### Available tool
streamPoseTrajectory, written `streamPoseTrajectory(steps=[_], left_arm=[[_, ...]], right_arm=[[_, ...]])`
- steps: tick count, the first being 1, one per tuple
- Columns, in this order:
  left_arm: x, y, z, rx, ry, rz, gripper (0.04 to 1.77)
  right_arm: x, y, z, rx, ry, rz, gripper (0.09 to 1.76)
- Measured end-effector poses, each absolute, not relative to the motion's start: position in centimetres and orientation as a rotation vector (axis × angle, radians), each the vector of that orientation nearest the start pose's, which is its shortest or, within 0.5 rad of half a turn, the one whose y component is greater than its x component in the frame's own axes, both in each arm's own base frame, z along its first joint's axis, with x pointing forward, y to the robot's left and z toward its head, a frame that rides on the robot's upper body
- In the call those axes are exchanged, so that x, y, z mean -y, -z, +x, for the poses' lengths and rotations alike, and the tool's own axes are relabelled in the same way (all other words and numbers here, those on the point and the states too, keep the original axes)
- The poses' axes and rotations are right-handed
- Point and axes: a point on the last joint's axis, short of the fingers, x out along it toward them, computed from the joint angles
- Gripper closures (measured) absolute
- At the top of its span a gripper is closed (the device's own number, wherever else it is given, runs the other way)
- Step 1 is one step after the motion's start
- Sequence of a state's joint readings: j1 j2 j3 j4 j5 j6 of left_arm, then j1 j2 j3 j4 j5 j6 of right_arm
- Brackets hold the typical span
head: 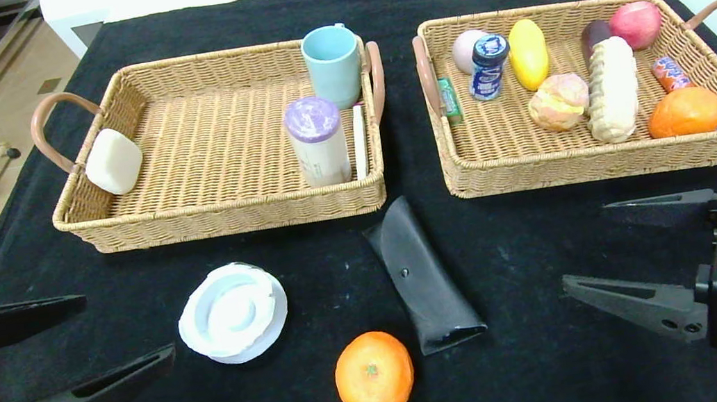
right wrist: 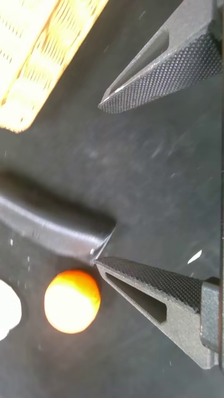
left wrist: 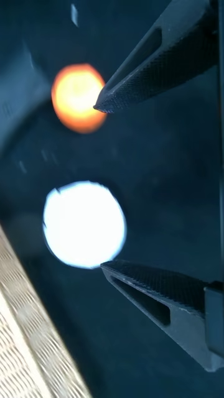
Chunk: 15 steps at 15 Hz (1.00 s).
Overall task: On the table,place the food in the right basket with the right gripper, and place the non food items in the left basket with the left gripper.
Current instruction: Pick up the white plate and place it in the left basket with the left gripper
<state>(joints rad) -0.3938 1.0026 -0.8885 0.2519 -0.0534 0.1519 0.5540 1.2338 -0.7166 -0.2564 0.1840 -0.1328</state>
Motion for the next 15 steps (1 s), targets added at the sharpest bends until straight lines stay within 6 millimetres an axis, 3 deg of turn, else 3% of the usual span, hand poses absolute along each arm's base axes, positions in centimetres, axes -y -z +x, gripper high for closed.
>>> streamPoseTrajectory(steps=[7,11,15], left_arm=[[8.2,-26.2,16.8,-0.594,0.200,0.123,0.09],[8.5,-24.8,20.1,-0.668,0.134,0.127,0.09],[8.5,-23.8,21.7,-0.691,0.133,0.113,0.09]], right_arm=[[-8.2,-23.6,15.6,-0.199,-0.746,-0.145,0.15],[-7.7,-23.7,15.9,-0.193,-0.723,-0.139,0.15],[-7.6,-23.8,16.0,-0.192,-0.715,-0.137,0.15]])
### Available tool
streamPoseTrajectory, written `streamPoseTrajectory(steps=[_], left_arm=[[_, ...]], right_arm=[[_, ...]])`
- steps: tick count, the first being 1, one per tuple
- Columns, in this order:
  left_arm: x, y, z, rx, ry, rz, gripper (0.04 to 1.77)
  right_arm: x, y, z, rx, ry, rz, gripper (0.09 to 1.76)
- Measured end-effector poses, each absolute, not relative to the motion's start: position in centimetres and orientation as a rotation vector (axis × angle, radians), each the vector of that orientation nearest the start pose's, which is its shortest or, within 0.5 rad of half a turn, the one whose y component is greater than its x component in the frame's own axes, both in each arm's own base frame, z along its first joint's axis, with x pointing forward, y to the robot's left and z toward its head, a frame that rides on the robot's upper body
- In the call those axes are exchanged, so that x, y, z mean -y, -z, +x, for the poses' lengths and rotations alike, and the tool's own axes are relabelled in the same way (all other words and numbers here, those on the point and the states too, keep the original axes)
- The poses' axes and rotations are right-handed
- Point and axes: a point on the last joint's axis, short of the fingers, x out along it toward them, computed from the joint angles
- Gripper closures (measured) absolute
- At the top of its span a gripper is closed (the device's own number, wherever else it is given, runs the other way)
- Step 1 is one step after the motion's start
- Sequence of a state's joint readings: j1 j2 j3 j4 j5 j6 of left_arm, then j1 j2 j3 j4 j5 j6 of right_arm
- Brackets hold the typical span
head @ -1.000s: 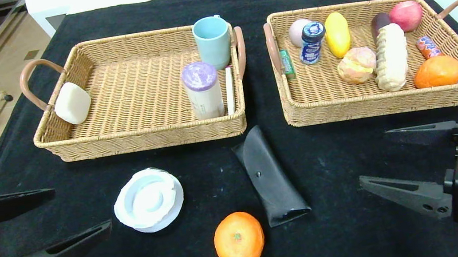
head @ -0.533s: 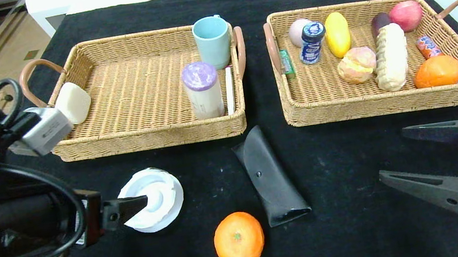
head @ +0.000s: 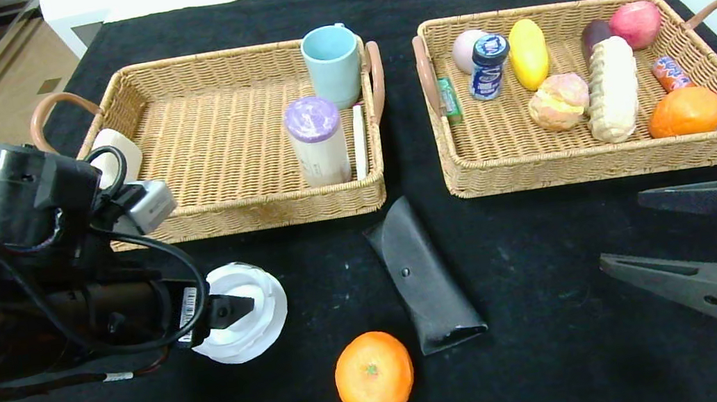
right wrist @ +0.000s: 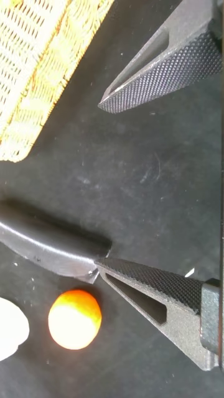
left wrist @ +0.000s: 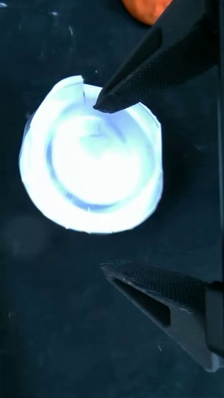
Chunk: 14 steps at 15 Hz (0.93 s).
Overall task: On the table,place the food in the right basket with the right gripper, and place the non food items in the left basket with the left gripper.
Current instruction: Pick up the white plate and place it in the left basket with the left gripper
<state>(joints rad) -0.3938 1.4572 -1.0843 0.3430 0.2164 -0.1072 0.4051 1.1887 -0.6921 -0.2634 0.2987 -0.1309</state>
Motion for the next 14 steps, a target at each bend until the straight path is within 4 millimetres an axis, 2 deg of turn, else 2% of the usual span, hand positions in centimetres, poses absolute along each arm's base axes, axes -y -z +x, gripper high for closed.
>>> streamPoseTrajectory(steps=[6,10,13,14], left_arm=[[8.2,-22.8,22.9,-0.732,0.118,0.105,0.09],[8.1,-22.5,23.0,-0.745,0.137,0.094,0.72],[8.1,-22.3,23.0,-0.753,0.136,0.095,1.00],[8.1,-22.3,23.0,-0.755,0.136,0.096,1.15]], right_arm=[[-7.6,-23.6,16.3,-0.199,-0.709,-0.138,0.15],[-7.7,-23.2,16.7,-0.214,-0.709,-0.139,0.15],[-7.8,-23.1,16.9,-0.220,-0.709,-0.140,0.15],[-7.9,-23.0,17.0,-0.224,-0.710,-0.140,0.15]])
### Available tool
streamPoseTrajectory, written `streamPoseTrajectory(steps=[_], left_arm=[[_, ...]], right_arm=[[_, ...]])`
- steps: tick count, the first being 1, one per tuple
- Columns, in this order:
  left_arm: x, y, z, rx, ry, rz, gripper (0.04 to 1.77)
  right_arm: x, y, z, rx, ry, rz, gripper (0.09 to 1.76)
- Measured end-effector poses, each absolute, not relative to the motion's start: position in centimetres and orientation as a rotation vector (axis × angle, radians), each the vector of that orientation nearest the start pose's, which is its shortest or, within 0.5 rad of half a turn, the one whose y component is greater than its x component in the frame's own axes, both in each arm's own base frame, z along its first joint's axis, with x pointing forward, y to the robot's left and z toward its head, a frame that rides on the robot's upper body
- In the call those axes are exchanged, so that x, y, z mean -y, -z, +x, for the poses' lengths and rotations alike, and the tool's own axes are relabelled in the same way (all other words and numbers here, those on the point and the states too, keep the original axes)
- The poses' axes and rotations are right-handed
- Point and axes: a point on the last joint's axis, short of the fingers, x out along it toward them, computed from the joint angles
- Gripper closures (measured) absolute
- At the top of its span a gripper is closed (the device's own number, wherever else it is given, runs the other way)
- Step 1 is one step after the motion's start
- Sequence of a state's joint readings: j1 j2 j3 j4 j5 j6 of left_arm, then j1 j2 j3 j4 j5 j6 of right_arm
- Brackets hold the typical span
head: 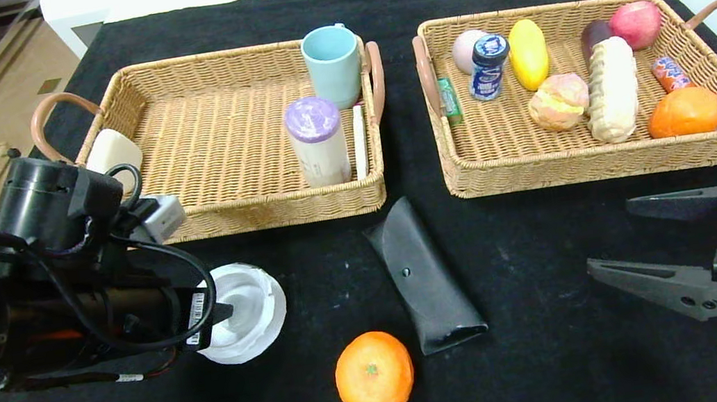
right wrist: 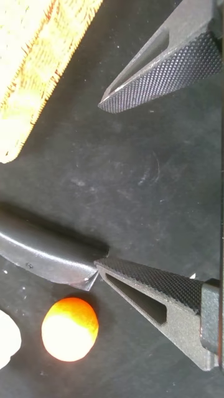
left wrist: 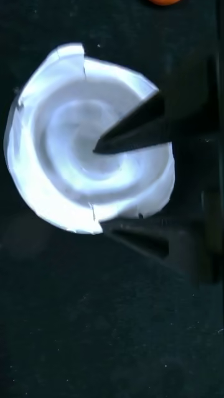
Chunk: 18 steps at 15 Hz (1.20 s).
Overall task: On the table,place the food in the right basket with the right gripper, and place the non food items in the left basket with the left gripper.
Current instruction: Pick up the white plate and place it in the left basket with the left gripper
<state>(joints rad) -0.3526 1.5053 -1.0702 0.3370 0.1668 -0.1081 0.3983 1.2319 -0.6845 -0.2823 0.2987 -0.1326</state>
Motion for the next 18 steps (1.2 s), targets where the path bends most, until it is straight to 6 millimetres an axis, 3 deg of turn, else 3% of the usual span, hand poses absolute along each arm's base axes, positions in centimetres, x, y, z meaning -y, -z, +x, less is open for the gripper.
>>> streamPoseTrajectory(steps=[1,2,13,18], left_arm=[[8.05,-22.18,23.00,-0.759,0.136,0.096,1.62],[8.09,-22.11,23.01,-0.762,0.138,0.098,1.70],[8.01,-21.76,23.14,-0.773,0.130,0.100,1.70],[7.72,-22.32,22.21,-0.754,0.138,0.098,1.70]], right_arm=[[-7.87,-22.96,16.98,-0.225,-0.710,-0.140,0.15],[-7.88,-22.95,17.00,-0.225,-0.710,-0.140,0.15],[-8.06,-22.63,17.08,-0.240,-0.718,-0.141,0.15],[-8.11,-22.55,17.05,-0.243,-0.721,-0.142,0.15]])
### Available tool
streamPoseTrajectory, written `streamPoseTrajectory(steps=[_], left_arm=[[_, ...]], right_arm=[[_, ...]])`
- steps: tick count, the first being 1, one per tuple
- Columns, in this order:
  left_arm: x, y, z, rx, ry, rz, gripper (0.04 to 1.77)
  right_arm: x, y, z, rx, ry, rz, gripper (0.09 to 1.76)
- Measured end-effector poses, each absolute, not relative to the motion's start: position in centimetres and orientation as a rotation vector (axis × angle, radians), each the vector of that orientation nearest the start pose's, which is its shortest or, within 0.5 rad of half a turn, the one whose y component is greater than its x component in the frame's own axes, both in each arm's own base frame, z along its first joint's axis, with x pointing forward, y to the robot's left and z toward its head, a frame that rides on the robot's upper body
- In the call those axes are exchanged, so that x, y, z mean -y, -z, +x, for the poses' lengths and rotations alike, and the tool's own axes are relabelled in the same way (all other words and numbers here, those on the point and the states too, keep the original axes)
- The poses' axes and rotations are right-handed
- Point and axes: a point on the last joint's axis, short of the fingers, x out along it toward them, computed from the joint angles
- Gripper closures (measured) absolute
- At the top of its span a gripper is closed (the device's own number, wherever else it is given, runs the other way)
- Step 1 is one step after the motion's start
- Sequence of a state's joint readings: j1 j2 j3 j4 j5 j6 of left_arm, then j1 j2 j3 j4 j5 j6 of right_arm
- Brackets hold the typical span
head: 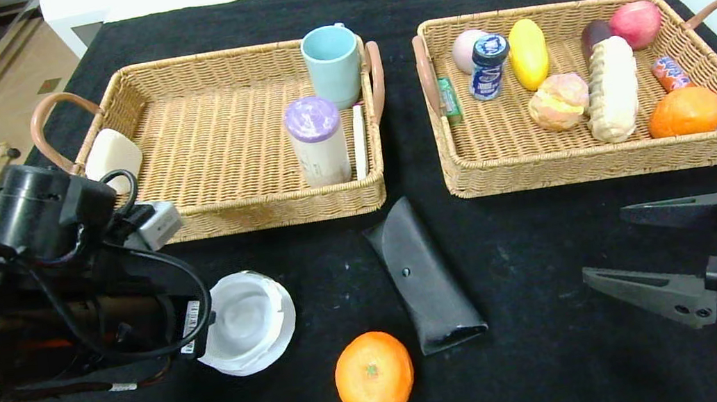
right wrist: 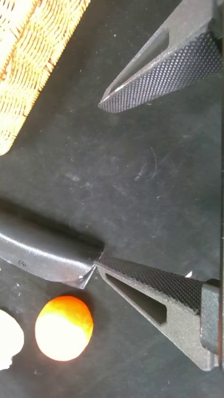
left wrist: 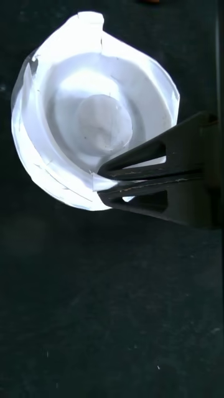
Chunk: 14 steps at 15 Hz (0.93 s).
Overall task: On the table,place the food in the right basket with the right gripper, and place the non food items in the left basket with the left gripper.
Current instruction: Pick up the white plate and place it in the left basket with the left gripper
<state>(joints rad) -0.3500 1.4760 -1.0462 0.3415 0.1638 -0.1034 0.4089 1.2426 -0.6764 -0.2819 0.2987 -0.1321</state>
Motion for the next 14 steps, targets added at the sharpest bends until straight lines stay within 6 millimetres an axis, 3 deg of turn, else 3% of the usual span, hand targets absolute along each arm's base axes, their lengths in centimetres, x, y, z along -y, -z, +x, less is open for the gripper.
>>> streamPoseTrajectory(steps=[9,14], left_arm=[[6.2,-27.5,17.7,-0.527,0.168,0.031,1.70],[5.8,-31.3,18.2,-0.365,0.144,-0.030,1.70]], right_arm=[[-8.2,-22.4,17.0,-0.250,-0.724,-0.142,0.15],[-8.2,-22.4,17.0,-0.246,-0.724,-0.143,0.15]])
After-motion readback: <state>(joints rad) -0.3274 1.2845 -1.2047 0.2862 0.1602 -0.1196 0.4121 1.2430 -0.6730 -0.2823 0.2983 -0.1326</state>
